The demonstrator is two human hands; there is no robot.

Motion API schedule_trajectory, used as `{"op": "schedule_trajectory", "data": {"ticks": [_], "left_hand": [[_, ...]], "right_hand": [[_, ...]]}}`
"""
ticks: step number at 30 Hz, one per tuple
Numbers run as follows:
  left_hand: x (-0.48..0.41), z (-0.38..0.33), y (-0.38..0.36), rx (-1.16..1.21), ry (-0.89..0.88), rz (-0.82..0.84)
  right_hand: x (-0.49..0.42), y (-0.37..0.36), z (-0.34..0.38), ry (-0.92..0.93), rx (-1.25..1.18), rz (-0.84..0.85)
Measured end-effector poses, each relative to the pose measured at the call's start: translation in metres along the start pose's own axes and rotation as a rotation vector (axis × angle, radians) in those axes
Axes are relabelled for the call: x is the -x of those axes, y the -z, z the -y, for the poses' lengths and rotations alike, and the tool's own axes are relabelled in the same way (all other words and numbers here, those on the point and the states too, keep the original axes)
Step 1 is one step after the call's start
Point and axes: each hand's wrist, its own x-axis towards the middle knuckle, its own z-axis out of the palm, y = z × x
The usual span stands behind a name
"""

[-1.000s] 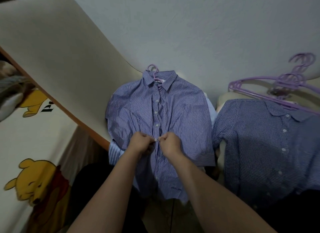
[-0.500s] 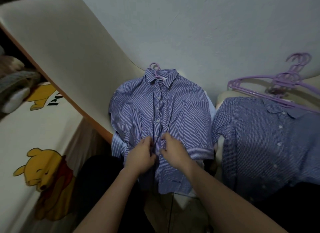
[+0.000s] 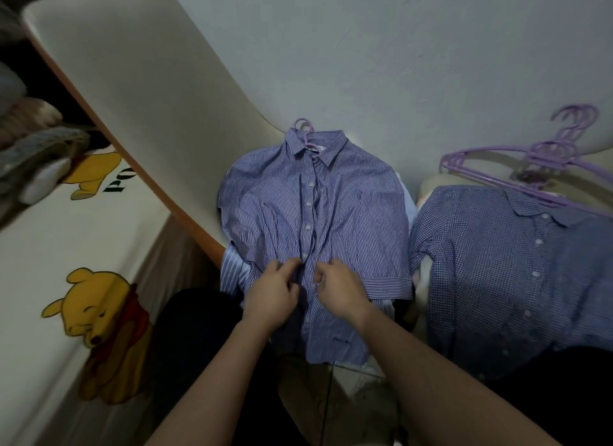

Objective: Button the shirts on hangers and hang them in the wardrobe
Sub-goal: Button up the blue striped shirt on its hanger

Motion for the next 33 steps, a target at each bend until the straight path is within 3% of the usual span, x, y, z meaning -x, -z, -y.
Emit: {"op": "schedule_trajectory", "data": {"ticks": [8, 11, 14, 17, 29, 33], "left_hand": [[-0.002, -0.008, -0.002, -0.290, 0.096, 0.149], [0.006, -0.010, -0.009, -0.350, 0.100, 0.126], [0.010, -0.007, -0.012, -0.188, 0.113, 0.100], [0.002, -0.001, -0.005, 0.081, 0.164, 0.221], [0.006, 0.013, -0.011, -0.147, 0.289, 0.389], [0.005, 0.015, -0.010, -0.075, 0.299, 0.572]], "right_hand": [[-0.001, -0.001, -0.002, -0.069, -0.090, 0.078], [0.002, -0.004, 0.000, -0.053, -0.035, 0.077], [0.006, -0.004, -0.002, -0.023, -0.007, 0.091], [0.006, -0.002, -0.007, 0.004, -0.009, 0.115], [0.001, -0.001, -0.010, -0.008, -0.089, 0.160], [0.000, -0.003, -0.010, -0.031, -0.105, 0.151]]}}
